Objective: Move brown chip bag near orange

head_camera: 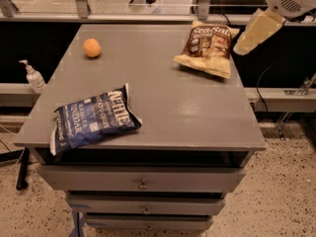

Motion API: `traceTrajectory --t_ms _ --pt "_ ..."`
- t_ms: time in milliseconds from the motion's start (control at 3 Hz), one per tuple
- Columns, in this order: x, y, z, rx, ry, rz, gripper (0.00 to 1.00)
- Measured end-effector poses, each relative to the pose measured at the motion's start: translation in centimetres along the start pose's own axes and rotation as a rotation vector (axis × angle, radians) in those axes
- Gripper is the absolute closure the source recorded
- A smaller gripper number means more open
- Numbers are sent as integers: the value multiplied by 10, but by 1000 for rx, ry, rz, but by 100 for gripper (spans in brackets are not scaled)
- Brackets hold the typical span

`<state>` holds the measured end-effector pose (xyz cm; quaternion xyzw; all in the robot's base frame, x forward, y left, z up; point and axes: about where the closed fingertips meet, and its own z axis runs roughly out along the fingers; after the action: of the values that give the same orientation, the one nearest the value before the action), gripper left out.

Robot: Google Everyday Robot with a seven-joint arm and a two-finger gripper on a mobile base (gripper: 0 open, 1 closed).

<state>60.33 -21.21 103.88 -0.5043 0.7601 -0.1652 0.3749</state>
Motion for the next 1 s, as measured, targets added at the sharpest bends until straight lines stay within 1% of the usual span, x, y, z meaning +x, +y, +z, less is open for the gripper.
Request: traceTrajectory --t_ms 333,667,1000 --pt "22 4 35 -9 -29 166 0" --pt "32 12 66 -35 -59 297 0" --pt "35 24 97 -74 -96 415 0"
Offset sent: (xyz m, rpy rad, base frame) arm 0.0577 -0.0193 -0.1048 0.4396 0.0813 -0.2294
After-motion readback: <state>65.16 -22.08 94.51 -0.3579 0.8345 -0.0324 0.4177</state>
